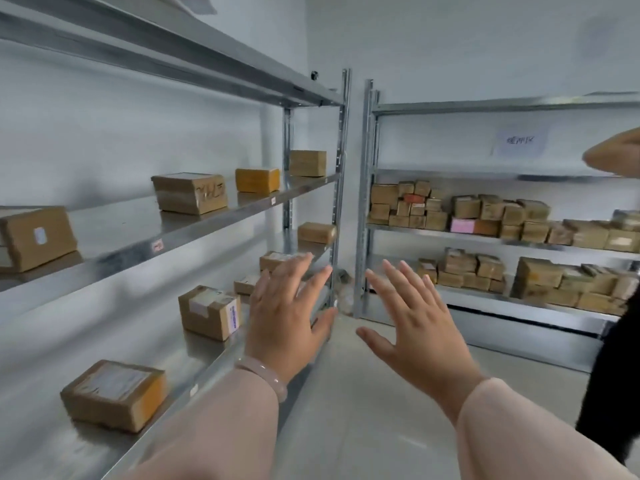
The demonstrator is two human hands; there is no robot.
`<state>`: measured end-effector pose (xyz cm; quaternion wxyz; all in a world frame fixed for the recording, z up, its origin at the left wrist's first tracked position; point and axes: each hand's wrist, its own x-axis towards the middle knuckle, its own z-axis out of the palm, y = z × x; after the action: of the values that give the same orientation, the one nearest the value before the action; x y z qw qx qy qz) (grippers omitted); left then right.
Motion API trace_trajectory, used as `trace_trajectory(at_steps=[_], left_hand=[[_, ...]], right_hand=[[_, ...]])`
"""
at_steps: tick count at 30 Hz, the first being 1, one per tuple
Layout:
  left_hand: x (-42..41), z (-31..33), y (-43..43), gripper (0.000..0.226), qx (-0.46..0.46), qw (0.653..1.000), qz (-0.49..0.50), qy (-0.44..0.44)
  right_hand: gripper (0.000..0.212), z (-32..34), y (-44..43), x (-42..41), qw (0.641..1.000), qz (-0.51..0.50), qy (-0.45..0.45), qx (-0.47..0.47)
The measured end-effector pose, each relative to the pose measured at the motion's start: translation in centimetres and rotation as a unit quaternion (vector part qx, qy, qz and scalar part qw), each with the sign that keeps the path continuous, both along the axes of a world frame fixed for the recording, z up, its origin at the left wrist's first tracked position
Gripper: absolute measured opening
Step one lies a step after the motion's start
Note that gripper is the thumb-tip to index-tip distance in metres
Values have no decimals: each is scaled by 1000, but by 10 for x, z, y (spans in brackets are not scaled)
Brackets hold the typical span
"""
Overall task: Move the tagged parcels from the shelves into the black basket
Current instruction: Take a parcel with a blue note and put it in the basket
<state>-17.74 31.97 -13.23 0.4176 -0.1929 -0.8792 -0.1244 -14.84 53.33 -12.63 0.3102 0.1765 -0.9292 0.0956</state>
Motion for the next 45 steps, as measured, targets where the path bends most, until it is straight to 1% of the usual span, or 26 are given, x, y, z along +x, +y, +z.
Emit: trace_trajectory(at_steps=[3,7,14,19,21,25,28,31,34,37,41,45], left_hand=[[-61,1,24,60,13,999,-32,-5],[-143,0,45,63,-3,998,-55,-21],[-267,-12,86,63,-26,996,-70,-51],[-344,-29,116,62,-24,997,-50,-57],[-380,-35,130,62,-26,996,-50,-65],[-451,-41,158,61,-26,997,-19,-73],[-507,-39,180,59,-8,998,-1,-66],[-555,-36,200,58,6,996,22,-81],[-593,-47,213,56,11,996,36,-85],[-631,-63,213,56,5,994,52,-99],[-690,-80,208,59,28,989,79,-124],[-758,-102,193,58,54,983,92,-148]], right_hand=[[75,5,22,-47,1000,-31,-1,2],[74,7,43,-114,998,-60,-20,26],[75,-5,80,-217,994,-102,-39,6],[76,-22,116,-300,992,-112,-62,8],[75,-25,132,-341,992,-103,-69,13],[78,-25,160,-426,993,-78,-85,7],[78,-24,183,-490,994,-52,-95,5],[81,-21,204,-551,995,-22,-96,8],[84,-27,216,-603,995,-1,-96,4],[79,-39,215,-648,993,20,-117,-3],[75,-57,209,-709,989,42,-139,9],[84,-69,199,-782,987,44,-157,18]])
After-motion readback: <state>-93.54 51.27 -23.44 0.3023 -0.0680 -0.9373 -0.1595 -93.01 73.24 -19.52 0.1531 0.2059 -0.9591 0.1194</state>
